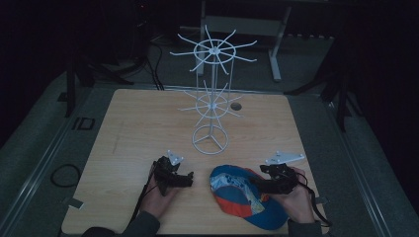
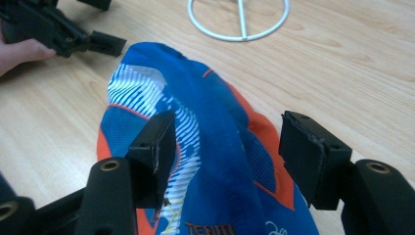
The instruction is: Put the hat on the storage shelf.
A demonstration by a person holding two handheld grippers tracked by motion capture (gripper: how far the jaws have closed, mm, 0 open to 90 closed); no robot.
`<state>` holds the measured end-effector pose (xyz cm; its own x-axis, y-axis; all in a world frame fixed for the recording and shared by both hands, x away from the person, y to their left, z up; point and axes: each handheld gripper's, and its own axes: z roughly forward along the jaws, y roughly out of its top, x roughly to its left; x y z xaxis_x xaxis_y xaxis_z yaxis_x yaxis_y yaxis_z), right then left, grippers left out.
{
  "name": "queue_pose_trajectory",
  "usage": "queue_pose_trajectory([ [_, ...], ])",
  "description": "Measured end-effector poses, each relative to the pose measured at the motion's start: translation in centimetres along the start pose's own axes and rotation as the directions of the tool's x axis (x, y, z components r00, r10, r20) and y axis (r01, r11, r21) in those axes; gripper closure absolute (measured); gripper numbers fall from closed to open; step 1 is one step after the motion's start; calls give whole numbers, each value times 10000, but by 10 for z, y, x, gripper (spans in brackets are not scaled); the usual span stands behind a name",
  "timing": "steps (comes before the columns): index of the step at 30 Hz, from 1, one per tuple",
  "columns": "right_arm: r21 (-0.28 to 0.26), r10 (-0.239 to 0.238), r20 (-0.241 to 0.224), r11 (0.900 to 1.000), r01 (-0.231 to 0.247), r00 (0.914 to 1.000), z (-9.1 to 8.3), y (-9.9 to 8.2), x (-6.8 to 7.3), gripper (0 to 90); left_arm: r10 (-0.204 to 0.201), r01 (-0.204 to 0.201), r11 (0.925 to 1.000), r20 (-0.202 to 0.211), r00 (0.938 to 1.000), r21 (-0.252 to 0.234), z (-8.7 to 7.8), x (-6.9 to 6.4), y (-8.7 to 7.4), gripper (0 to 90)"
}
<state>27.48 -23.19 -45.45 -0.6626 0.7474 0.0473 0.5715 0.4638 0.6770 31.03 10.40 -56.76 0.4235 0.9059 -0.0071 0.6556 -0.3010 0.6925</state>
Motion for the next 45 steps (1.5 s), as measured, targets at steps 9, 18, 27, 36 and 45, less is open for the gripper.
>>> queue_pose_trajectory([
  [9,444,-447,-8,9980,447,9990,3,3,1,393,2,-2,10000,26,10000,9,0,0,0,26],
  [18,692,-730,-81,9949,733,9973,6,6,3,379,16,-16,10000,38,10000,12,0,0,0,26],
  [27,885,-1060,-101,9904,1065,9943,9,11,6,371,19,-19,10000,41,10000,12,0,0,0,26],
  [36,1074,-1336,-265,9849,1357,9907,11,18,8,350,21,-21,10000,41,10000,15,0,0,0,26],
  [45,1331,-1626,-466,9768,1675,9856,19,23,11,331,24,-24,10000,45,10000,13,-1,0,0,26],
])
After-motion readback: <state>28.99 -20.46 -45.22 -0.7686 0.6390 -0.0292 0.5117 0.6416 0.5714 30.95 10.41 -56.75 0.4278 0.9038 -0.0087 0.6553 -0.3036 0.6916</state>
